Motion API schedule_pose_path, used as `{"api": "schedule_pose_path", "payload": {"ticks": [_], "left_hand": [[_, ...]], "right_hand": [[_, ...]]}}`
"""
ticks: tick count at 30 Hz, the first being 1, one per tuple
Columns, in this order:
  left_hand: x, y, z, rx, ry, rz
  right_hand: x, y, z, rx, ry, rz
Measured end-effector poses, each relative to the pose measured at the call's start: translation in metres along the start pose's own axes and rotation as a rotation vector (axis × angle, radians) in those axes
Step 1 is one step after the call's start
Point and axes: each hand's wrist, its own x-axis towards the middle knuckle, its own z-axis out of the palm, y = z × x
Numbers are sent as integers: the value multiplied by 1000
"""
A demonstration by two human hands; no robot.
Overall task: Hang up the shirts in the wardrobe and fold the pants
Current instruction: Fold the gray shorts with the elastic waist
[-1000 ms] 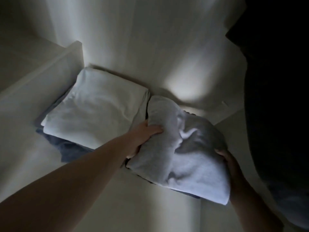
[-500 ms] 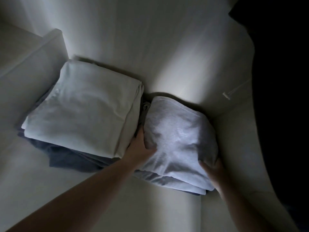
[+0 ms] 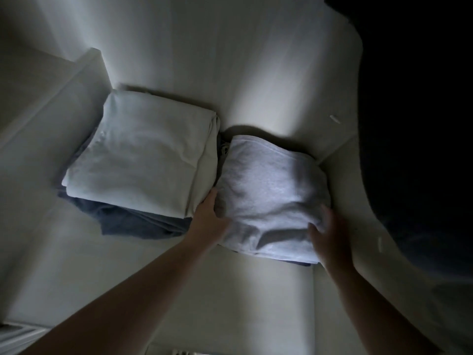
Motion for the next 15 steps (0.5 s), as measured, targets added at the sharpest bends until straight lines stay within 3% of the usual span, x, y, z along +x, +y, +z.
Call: {"api": "schedule_pose_path", "payload": {"ticks": [2,5,9,15], "left_hand": [[-12,5,-7,0,-5,2],[-35,10,-20,37,74,21],[-74,18,-47,-162,127,-32],[-149,54,-94,-357,240,50]], "right_hand": [[-19,-8,4,-10,131,-111],[-55,-18,12,83,180,-350],[-102,-43,18,352,63,-416],[-179,-86,-21,524,-24,-499]]}}
